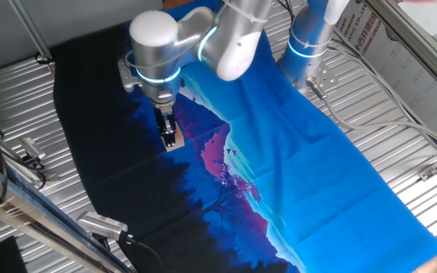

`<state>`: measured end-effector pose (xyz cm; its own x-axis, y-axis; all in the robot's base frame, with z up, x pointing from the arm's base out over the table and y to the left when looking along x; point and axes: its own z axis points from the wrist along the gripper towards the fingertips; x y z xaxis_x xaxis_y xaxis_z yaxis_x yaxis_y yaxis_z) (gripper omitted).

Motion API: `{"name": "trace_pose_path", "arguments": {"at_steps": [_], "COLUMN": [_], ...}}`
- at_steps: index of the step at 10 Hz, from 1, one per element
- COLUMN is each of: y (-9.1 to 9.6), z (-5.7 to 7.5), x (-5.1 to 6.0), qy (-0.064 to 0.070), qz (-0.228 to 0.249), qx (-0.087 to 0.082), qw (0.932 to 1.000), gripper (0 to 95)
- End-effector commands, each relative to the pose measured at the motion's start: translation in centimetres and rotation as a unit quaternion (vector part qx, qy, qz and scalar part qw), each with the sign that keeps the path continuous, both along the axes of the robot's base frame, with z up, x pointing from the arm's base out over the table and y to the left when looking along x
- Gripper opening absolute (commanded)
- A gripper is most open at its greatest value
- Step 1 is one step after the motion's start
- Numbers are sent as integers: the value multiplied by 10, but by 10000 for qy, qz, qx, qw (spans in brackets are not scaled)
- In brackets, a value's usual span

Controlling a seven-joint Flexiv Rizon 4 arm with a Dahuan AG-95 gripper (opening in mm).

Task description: Pick up one small block

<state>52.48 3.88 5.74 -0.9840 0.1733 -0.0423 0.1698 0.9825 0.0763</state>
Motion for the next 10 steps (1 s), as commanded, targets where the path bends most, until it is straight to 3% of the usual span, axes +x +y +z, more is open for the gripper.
{"name": "trace_pose_path", "arguments": {"at_steps": [1, 5, 10], "y": [-3, -11, -20], "z": [18, 62, 98], "x": [3, 1, -1], "qy": [-40, -17, 56], "qz": [125, 218, 283], "qx": [-222, -248, -277], "qw": [9997, 9995, 9992], "gripper": [0, 0, 0]}}
